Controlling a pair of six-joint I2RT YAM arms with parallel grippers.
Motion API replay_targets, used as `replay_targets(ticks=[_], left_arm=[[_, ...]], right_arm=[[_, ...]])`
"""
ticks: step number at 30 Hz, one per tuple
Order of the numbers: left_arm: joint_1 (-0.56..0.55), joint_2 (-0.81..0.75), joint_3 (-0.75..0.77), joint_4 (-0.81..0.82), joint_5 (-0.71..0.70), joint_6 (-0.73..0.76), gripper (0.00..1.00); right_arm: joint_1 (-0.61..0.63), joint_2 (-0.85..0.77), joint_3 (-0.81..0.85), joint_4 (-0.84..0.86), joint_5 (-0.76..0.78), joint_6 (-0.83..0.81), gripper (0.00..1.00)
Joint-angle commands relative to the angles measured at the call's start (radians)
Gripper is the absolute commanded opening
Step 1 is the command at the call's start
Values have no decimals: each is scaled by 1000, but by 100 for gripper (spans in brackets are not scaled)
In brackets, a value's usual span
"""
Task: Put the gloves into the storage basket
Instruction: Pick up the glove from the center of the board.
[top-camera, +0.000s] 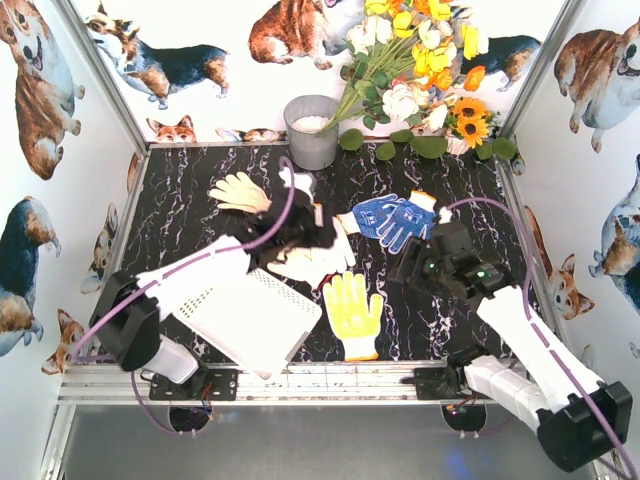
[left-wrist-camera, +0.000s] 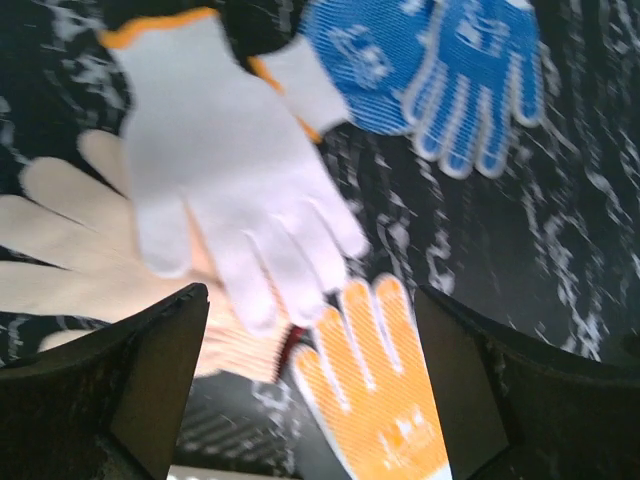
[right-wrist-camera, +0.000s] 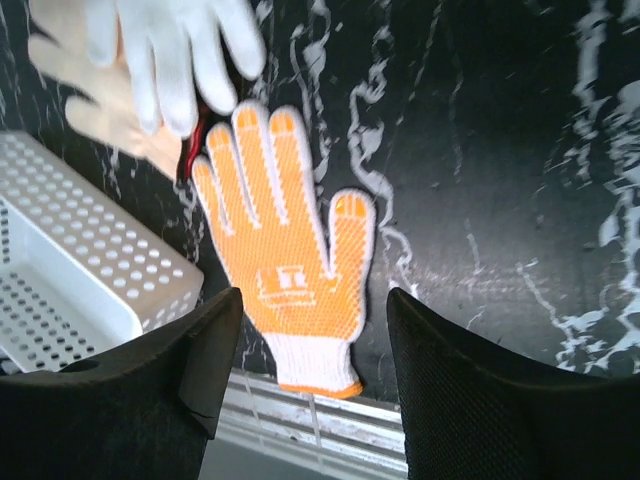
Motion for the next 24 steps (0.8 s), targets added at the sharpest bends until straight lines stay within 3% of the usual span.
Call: replay_targets(ticks=[1,12,24], left_arm=[[124,96,61,-5,97,59,77],[306,424,326,-31,145,124,70],[354,684,562,-90,209,248,55]], right_arm=[[-116,30,36,-14,-44,-94,62],[-213,108,68,60,-194,-80,63],[-249,187,104,65,-256,-53,62]])
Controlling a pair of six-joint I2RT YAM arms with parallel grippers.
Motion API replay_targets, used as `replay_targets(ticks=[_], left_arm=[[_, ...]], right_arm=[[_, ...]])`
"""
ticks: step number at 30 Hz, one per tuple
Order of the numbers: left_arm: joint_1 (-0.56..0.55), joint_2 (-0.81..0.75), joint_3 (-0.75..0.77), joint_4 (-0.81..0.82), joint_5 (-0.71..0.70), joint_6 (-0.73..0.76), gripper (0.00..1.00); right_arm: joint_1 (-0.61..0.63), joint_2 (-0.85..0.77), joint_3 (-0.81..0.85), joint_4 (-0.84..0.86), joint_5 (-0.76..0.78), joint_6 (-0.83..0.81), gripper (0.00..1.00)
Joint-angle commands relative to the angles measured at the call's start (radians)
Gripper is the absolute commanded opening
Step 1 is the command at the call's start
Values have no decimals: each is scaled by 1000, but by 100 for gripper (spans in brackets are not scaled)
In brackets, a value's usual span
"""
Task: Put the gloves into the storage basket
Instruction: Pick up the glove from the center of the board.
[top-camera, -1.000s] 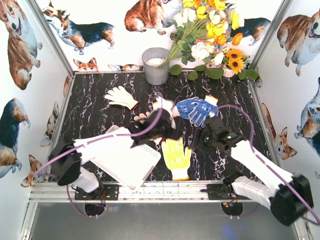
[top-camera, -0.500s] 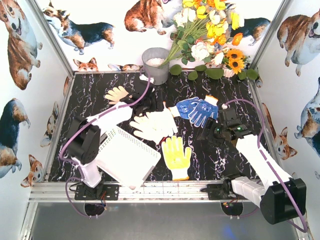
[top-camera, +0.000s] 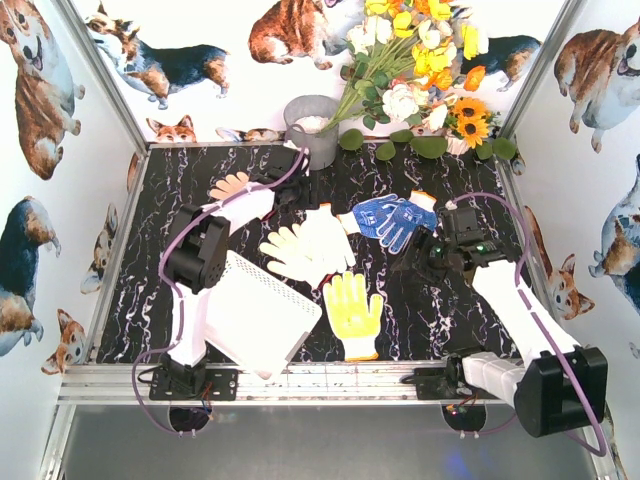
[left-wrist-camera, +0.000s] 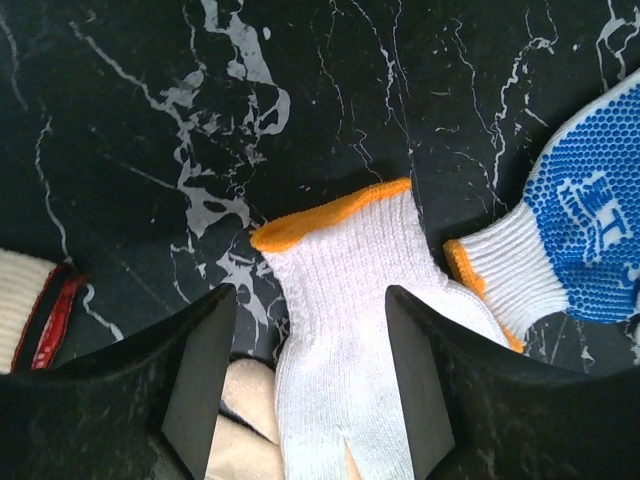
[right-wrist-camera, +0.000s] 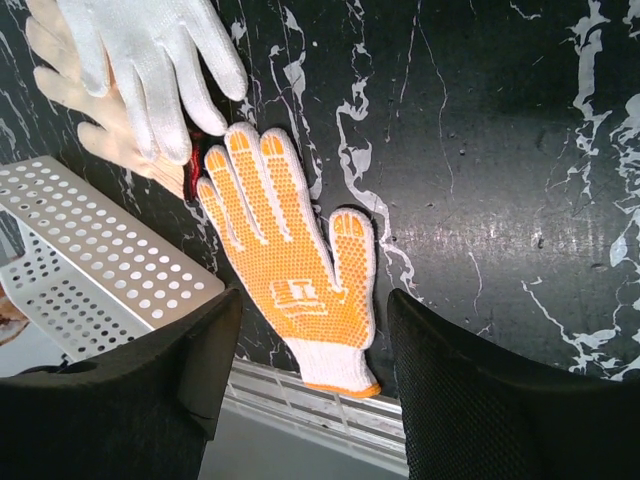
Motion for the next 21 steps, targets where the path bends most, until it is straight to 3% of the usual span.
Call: replay_targets(ticks=[1,7,21], left_arm=[[14,53,60,-19,34,58,53],[19,96,59,2,63,64,49],[24,148,48,76,150,85,29]], right_arm=[[-11,14,50,42,-43,14,61],[-16,16,75,-35,-32,-6,58],[-16,-72,27,-24,3,39,56]])
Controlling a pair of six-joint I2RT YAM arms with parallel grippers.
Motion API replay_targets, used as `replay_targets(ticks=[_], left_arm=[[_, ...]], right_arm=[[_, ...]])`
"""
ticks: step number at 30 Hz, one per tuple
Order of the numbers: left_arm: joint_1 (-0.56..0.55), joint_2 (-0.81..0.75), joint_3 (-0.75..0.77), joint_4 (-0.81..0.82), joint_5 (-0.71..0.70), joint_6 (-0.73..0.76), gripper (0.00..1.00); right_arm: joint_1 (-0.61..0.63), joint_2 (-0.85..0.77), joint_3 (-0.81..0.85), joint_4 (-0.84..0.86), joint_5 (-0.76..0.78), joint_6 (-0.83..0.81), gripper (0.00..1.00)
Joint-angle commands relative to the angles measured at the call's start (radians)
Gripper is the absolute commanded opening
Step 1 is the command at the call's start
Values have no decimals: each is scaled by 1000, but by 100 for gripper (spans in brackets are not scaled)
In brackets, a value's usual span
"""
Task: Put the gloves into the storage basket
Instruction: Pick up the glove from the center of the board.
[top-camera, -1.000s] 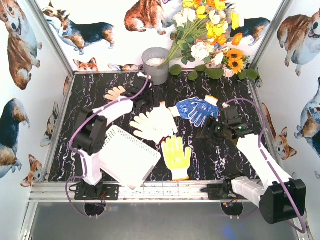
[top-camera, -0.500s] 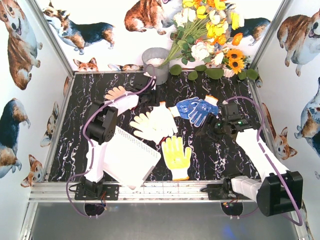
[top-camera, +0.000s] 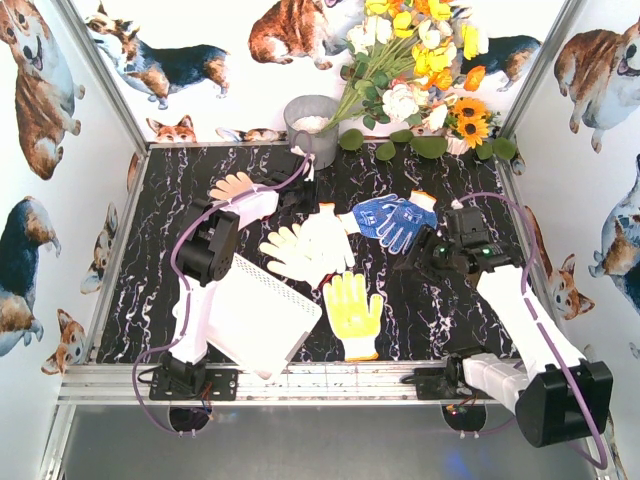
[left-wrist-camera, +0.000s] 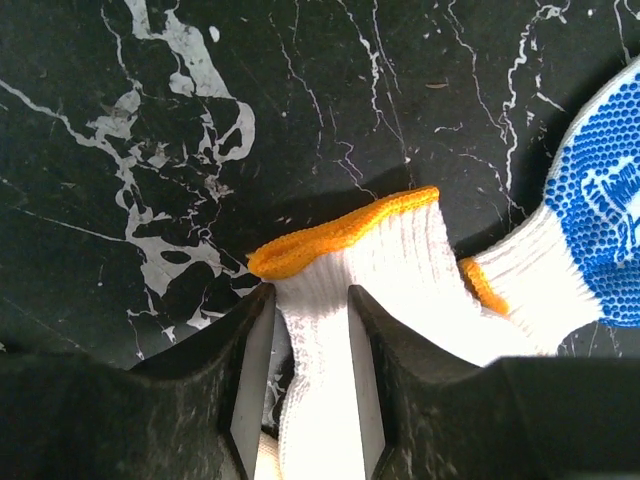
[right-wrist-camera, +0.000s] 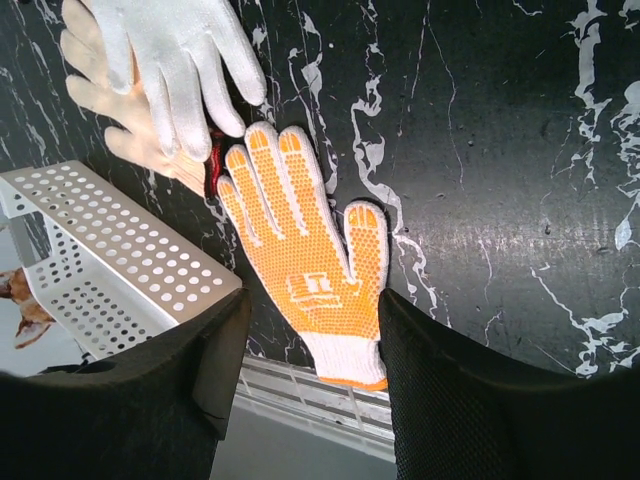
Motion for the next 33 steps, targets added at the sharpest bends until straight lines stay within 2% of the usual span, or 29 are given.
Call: replay_targets(ticks=[1,5,6,12,21,26,33], left_arm=[[11,5,-39,73,54,-2,27],[11,-77,-142,221,98,-60,9],[10,-93,-155,241,116,-73,0],[-18,-250,-283,379,233,-115,0],[-27,-439,-292,295,359,-27,0],[-42,-569,-318,217,451,61,0],[-64,-715,-345,104,656,154,0]], right_arm=[[-5,-39,17,-6,12,5,56],[-5,-81,23,-29,34,7,56],[-6,-93,20,-20,36,7,56],[-6,-94,53,-5,-7,-3,57],[-6,-30,136,80,-138,-105,61],[-5,22,209,119,-282,-175,62],[11,52,318,126,-413,-270,81]])
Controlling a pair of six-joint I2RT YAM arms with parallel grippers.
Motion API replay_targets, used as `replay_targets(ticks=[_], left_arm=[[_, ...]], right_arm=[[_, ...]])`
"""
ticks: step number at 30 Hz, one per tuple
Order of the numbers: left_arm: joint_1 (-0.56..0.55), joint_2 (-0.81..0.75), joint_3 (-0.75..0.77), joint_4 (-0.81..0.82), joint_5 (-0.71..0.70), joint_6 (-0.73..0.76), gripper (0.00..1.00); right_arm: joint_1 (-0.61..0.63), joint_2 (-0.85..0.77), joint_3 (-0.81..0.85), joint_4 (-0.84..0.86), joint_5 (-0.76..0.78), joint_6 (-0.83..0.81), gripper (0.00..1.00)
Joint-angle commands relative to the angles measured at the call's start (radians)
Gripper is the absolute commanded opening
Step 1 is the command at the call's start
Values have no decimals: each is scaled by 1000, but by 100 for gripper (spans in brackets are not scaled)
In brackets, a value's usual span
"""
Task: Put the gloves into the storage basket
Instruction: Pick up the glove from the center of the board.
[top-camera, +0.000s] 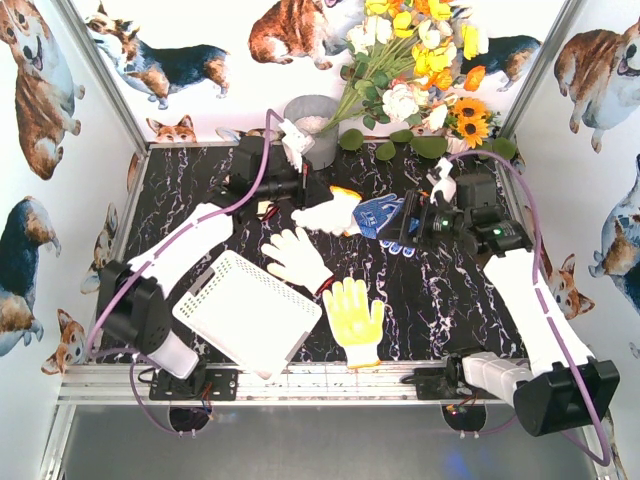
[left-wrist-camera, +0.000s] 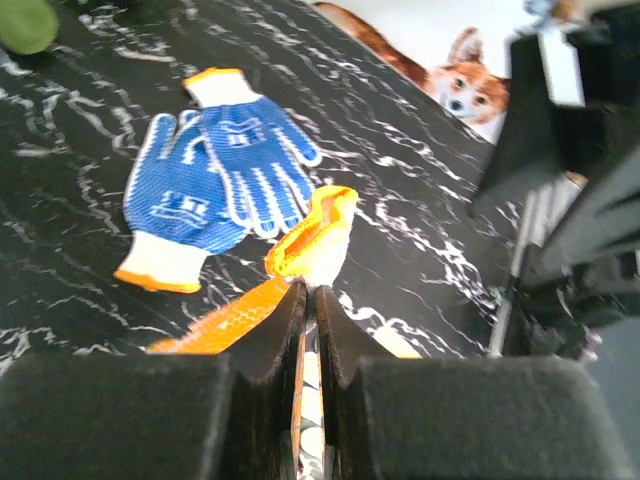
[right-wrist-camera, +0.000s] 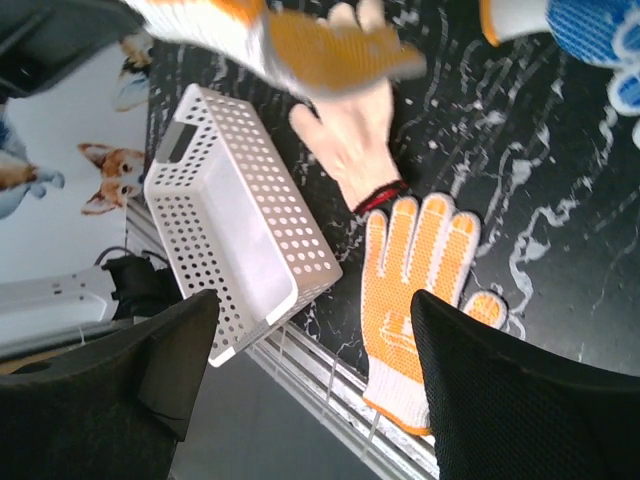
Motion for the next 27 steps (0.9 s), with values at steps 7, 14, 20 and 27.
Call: replay_targets(ticks=[7,14,20,27], left_arm=[[-78,-123,7,-179,269,153,0],[-111,-145,3,-262,303,226,0],[-122,-191,-51,-194,311,175,0],[-139,-192,-49,-196,320,174,0]], right_arm=[[172,99,239,-22,-78,-202,89],[227,108,251,-66,-80,-221,92],[228,124,217,-57,-187,-171,77],[244,99,159,34,-256,-102,53]])
